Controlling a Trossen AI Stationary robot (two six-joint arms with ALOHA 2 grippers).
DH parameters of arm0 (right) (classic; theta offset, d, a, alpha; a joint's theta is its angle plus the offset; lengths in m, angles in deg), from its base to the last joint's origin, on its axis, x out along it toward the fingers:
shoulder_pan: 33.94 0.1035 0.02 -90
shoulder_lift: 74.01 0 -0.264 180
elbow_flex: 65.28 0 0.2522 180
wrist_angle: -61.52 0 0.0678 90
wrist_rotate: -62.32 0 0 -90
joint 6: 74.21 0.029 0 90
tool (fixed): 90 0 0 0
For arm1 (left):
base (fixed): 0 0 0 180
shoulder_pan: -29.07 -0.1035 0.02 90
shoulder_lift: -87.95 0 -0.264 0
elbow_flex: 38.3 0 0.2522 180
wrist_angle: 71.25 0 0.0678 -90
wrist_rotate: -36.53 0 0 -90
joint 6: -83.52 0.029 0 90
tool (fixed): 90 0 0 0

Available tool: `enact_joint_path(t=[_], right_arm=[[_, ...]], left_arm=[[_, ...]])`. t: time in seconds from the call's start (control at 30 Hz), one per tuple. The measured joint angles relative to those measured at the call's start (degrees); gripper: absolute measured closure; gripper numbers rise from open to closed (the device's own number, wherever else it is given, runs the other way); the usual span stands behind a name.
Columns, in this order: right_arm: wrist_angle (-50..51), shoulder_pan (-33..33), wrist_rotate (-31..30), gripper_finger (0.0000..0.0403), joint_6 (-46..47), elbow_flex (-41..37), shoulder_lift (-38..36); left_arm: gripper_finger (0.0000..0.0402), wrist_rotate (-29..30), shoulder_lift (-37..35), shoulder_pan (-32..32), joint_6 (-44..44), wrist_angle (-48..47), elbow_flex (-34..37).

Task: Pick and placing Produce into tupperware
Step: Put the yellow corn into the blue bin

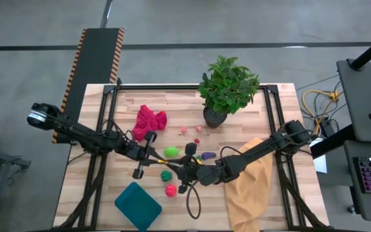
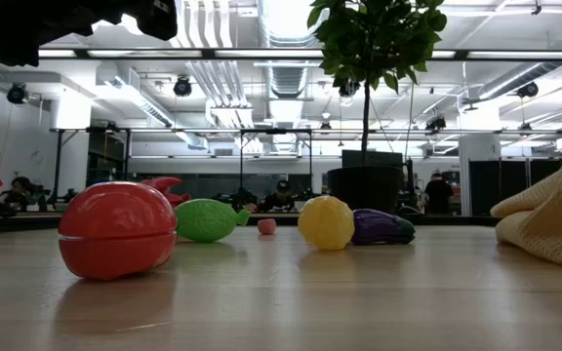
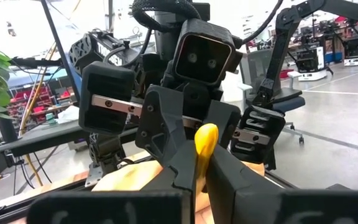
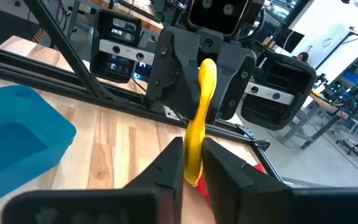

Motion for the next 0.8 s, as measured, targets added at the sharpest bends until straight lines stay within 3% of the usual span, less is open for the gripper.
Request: enact_joint_path(t=[0.3,0.47,0.63,0.8], right_arm=[[0.1,0.02,0.01,0.0247,-0.44,0.0,0.0],[2.73,0.25,-2.24,0.0215,-1.77,0.0,-0.2],[14.37,1.59,-3.79,0.0207,0.41,0.0,-3.55],[30.07,3.5,-4.07,0.0209,13.83,0.0,-9.3]], left_arm=[[0.04,0.01,-0.06,0.01,-0.02,0.3,-0.04],[0.04,-0.01,-0.26,0.01,-0.06,0.17,-0.02],[0.04,-0.04,-0.71,0.01,0.07,0.15,-0.24],[0.04,-0.06,-1.12,0.01,0.07,0.1,-0.35]])
